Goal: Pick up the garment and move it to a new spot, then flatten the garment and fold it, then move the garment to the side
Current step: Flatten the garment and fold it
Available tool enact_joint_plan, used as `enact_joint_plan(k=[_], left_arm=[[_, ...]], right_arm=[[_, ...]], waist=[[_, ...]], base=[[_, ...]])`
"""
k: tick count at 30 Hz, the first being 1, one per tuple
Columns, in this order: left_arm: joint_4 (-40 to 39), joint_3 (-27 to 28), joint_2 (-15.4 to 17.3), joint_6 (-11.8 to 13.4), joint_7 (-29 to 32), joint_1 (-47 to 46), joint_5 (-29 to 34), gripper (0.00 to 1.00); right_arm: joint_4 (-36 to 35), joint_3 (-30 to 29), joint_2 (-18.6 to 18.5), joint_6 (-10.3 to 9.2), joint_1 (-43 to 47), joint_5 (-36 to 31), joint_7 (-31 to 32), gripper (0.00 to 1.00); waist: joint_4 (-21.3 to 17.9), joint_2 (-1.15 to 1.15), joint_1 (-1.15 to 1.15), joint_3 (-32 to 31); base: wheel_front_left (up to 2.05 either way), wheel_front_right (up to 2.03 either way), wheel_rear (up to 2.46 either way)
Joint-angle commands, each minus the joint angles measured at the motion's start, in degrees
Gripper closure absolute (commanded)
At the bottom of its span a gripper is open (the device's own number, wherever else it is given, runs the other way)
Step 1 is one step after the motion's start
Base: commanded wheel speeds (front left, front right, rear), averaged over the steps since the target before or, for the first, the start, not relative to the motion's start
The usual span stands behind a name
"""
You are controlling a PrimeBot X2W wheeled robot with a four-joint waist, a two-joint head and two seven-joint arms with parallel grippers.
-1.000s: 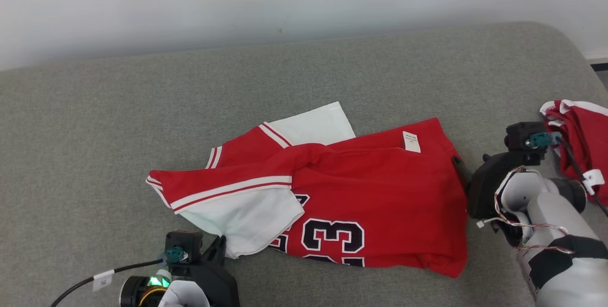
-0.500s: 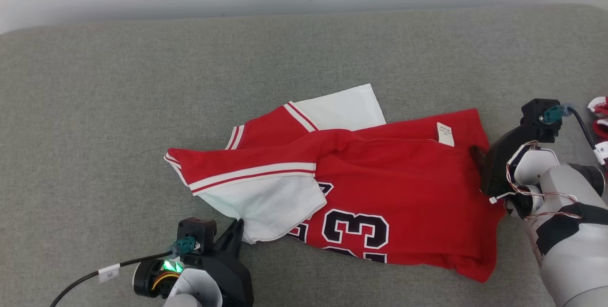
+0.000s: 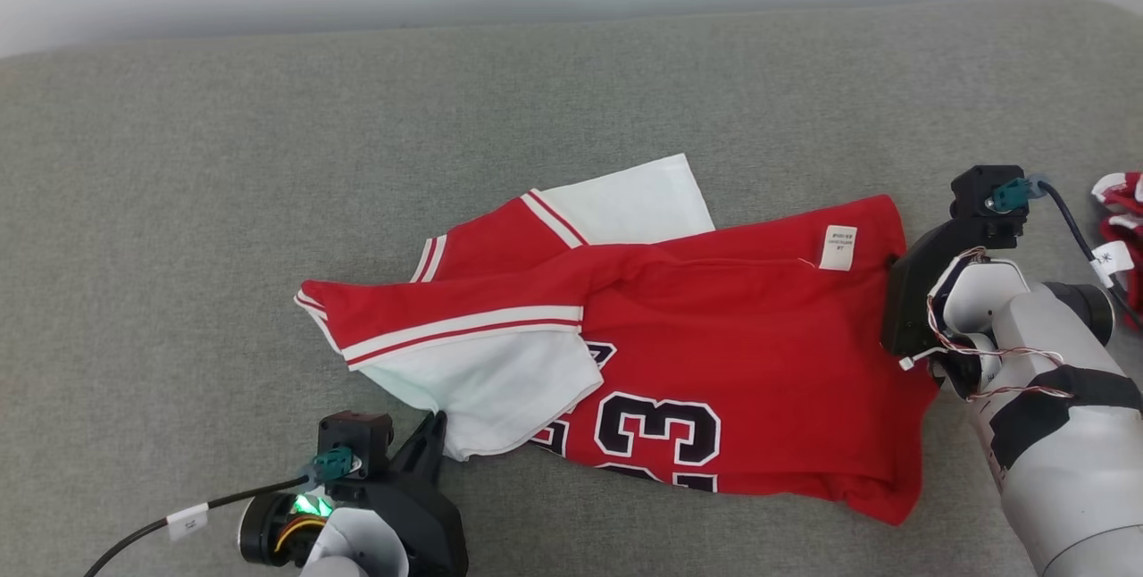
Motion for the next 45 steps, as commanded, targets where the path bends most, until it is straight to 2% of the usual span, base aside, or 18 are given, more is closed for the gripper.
enact_joint_plan(k=[1, 7, 12, 13, 14, 17, 18, 19, 37, 42, 43, 44, 45], left_arm=[[2.39, 0.59, 1.39, 1.32, 1.51, 2.33, -0.12, 1.00], [1.55, 0.68, 1.51, 1.48, 1.25, 2.66, -0.77, 1.00], [1.27, 0.48, 1.90, 1.56, 1.57, 3.64, -1.32, 1.00], [1.28, 0.46, 2.02, 1.55, 1.68, 3.82, -1.41, 1.00], [1.23, 0.43, 2.11, 1.55, 1.78, 3.93, -1.45, 1.00], [0.93, 0.31, 2.19, 1.52, 1.72, 3.99, -1.84, 1.00], [0.64, 0.22, 2.29, 1.48, 1.13, 3.93, -1.75, 0.56], [0.45, 0.39, 2.24, 1.67, 0.80, 3.95, -1.97, 0.00], [-1.28, 0.14, 2.66, 2.90, 1.80, 5.26, -2.97, 0.00], [-1.16, -1.08, 2.08, 1.64, 3.95, 5.20, -3.96, 0.00], [-1.07, -1.47, 1.87, 1.24, 4.67, 5.36, -4.23, 0.19], [-1.09, -1.83, 1.70, 0.90, 5.18, 5.51, -4.52, 0.57], [-1.17, -2.14, 1.60, 0.57, 5.44, 5.61, -4.71, 0.75]], right_arm=[[-0.28, 0.47, -0.21, -0.15, 0.56, 0.48, -0.06, 1.00], [-0.18, 1.12, -1.63, -0.15, 1.76, 0.37, -1.00, 1.00], [0.77, 0.70, -1.00, -0.15, 3.24, 1.20, -1.17, 1.00], [0.89, 0.67, -0.91, -0.15, 3.44, 1.30, -1.27, 0.58], [1.02, 0.46, -0.85, -0.15, 3.55, 1.62, -1.66, 0.00], [1.46, 0.23, -0.59, -0.15, 4.07, 1.68, -2.69, 0.00], [1.52, 0.04, -0.59, -0.15, 4.16, 1.72, -3.11, 0.00], [1.57, -0.04, -0.56, -0.15, 4.25, 1.67, -3.42, 0.00], [0.85, 1.15, -0.62, -0.15, 5.13, 2.14, -4.94, 0.00], [0.85, 1.45, -0.35, -0.15, 5.36, 2.30, -4.59, 0.00], [0.86, 1.47, -0.30, -0.15, 5.36, 2.37, -4.51, 0.00], [0.92, 1.49, -0.30, -0.15, 5.32, 2.37, -4.39, 0.00], [0.99, 1.48, -0.32, -0.15, 5.25, 2.45, -4.29, 0.00]], waist=[[-0.69, -0.01, 0.00, -0.72], [-1.52, -0.01, 0.00, -1.82], [-1.77, -0.01, 0.00, -2.44], [-1.83, -0.01, 0.00, -2.48], [-1.88, -0.01, 0.00, -2.51], [-1.92, -0.01, 0.00, -2.69], [-1.92, -0.01, 0.00, -2.80], [-1.93, -0.01, 0.00, -2.92], [-2.41, -0.01, 0.00, -5.02], [-2.55, -0.01, 0.00, -4.95], [-2.54, -0.01, 0.00, -4.93], [-2.53, -0.01, 0.00, -4.88], [-2.51, -0.01, 0.00, -4.84]], base=[[0.00, 0.00, 0.00], [0.00, 0.00, 0.00], [0.00, 0.00, 0.00], [0.00, 0.00, 0.00], [0.00, 0.00, 0.00], [0.00, 0.00, 0.00], [0.00, 0.00, 0.00], [0.00, 0.00, 0.00], [0.00, 0.00, 0.00], [0.00, 0.00, 0.00], [0.00, 0.00, 0.00], [0.00, 0.00, 0.00], [0.00, 0.00, 0.00]])
